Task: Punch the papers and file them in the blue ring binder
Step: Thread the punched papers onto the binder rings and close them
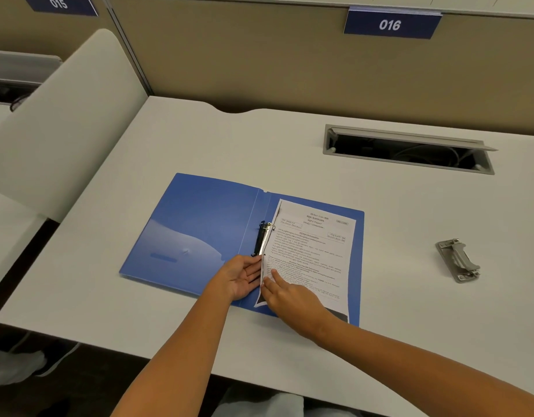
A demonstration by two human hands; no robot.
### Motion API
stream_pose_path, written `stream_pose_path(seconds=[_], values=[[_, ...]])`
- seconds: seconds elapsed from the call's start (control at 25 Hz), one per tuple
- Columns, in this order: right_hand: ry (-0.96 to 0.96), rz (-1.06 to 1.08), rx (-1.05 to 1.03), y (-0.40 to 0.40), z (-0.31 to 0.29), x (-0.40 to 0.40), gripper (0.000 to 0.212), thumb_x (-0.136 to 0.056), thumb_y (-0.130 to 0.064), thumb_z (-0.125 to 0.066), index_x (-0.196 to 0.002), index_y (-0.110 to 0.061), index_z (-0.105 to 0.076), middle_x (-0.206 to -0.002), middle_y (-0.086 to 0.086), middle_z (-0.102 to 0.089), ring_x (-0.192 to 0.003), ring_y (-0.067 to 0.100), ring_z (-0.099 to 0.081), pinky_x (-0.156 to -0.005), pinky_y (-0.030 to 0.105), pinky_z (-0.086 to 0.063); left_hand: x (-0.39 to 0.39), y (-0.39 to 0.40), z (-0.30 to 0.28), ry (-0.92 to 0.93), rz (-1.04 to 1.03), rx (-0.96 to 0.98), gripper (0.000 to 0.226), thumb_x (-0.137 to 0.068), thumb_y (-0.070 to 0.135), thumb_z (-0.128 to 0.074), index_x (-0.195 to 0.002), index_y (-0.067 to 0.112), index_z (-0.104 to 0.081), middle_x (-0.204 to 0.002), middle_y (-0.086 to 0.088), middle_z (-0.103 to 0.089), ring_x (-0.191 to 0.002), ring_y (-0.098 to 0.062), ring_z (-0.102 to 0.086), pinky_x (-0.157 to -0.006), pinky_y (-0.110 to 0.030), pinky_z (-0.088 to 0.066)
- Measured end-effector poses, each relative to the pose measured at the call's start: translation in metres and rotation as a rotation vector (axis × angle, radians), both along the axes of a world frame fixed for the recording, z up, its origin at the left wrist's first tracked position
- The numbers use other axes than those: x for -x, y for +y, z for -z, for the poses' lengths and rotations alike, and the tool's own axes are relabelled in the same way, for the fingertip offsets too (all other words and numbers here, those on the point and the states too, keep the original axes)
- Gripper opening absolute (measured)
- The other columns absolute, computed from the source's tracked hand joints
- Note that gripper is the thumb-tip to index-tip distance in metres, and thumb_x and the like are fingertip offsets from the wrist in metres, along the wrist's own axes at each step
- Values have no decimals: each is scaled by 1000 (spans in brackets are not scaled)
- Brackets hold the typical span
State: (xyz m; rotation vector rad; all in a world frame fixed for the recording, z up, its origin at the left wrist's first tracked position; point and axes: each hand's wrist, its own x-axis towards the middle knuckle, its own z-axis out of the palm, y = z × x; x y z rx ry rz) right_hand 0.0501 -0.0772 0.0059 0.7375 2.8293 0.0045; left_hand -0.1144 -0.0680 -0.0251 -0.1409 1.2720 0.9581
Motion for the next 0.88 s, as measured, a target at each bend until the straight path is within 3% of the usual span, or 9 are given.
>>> stream_pose_path(seconds=[0.36,0.6,0.88], values=[[56,-63,-118,-4,12,5,34,-61,-18,-86,-92,-9,-76,-95,9,-74,-100,25,-69,-42,25,-55,-3,2,-1,33,28,1,18,-96,14,-55,-106,3,-66,-90,-11,-76,-96,-26,-67,-78,-33,-54],[57,-51,-159,-6,12,9,33,-63,-17,-85,-94,-9,-75,-95,10,-73,-102,26,-68,-45,26,-54,-2,5,0,57,68,8,22,-97,19,-54,-109,4,-67,-97,-11,-75,-102,-26,-66,-94,-36,-51],[81,-33,-161,-8,13,9,28,-65,-17,-83,-92,-11,-75,-93,8,-73,-101,27,-68,-48,27,-55,-3,5,2,73,70,14,26,-97,23,-55,-113,5,-66,-102,-11,-74,-101,-26,-66,-86,-35,-54]])
